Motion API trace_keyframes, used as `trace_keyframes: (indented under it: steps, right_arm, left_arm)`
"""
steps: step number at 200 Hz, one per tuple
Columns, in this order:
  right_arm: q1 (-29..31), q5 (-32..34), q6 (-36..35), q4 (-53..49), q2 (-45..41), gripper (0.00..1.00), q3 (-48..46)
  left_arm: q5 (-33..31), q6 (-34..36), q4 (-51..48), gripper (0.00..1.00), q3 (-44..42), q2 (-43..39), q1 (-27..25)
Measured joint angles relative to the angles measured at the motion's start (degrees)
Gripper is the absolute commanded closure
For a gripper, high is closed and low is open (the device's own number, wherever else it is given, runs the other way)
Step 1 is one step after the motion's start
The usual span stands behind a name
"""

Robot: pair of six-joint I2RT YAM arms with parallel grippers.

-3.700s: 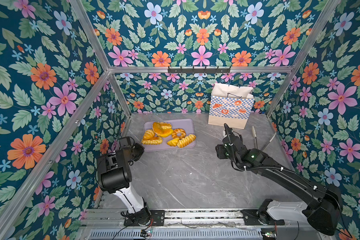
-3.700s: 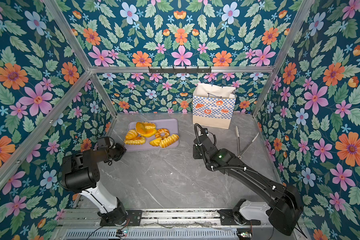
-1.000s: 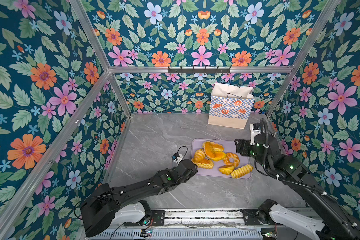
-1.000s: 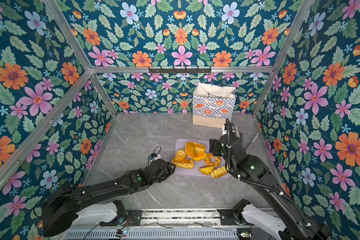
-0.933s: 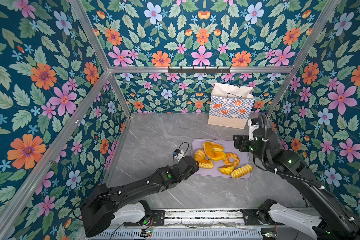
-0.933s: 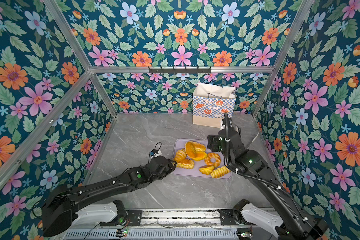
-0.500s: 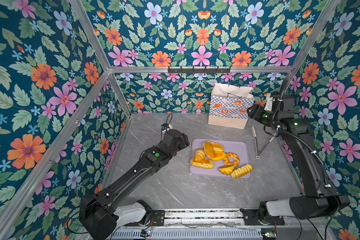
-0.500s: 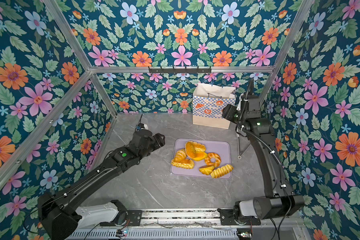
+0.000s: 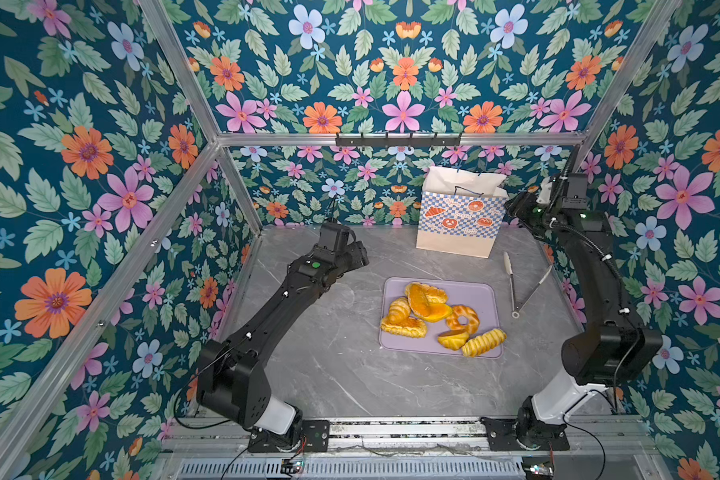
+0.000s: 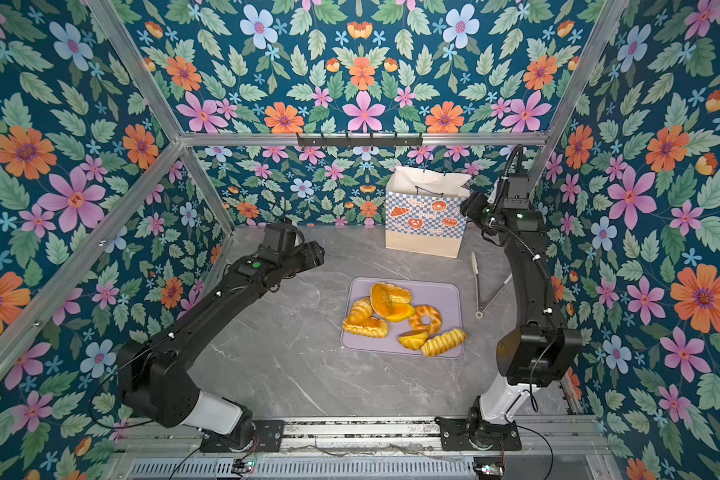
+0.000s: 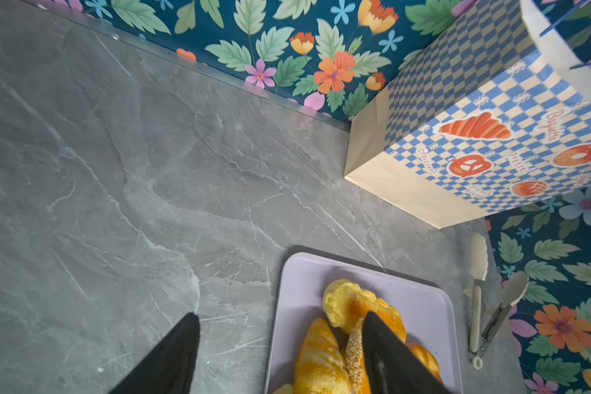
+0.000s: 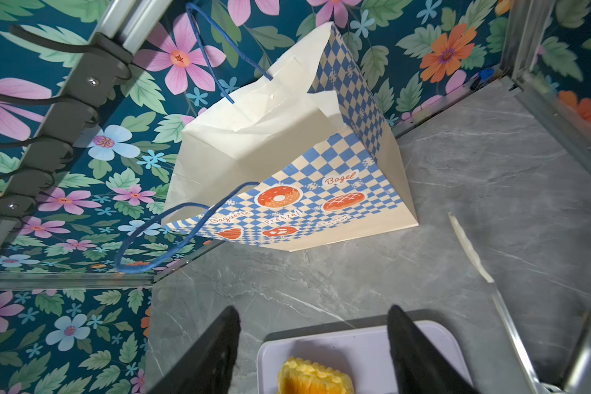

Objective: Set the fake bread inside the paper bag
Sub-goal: 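Reach the right gripper to the checkered paper bag's top edge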

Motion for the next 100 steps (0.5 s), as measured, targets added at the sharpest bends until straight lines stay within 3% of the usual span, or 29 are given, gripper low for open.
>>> trace_keyframes:
  steps: [42, 100]
  right_arm:
    - [3.21, -0.26, 5.86, 2.84, 1.64, 0.37, -0.24]
    - [6.51, 7.08, 18.71, 6.99, 2.89, 0.38, -1.42]
  left_arm:
    - [5.05, 0.39, 1.81, 0.28, 0.50, 3.58, 2.29]
    - [8.31, 0.37, 3.93, 0.29, -4.96, 0.81, 3.87]
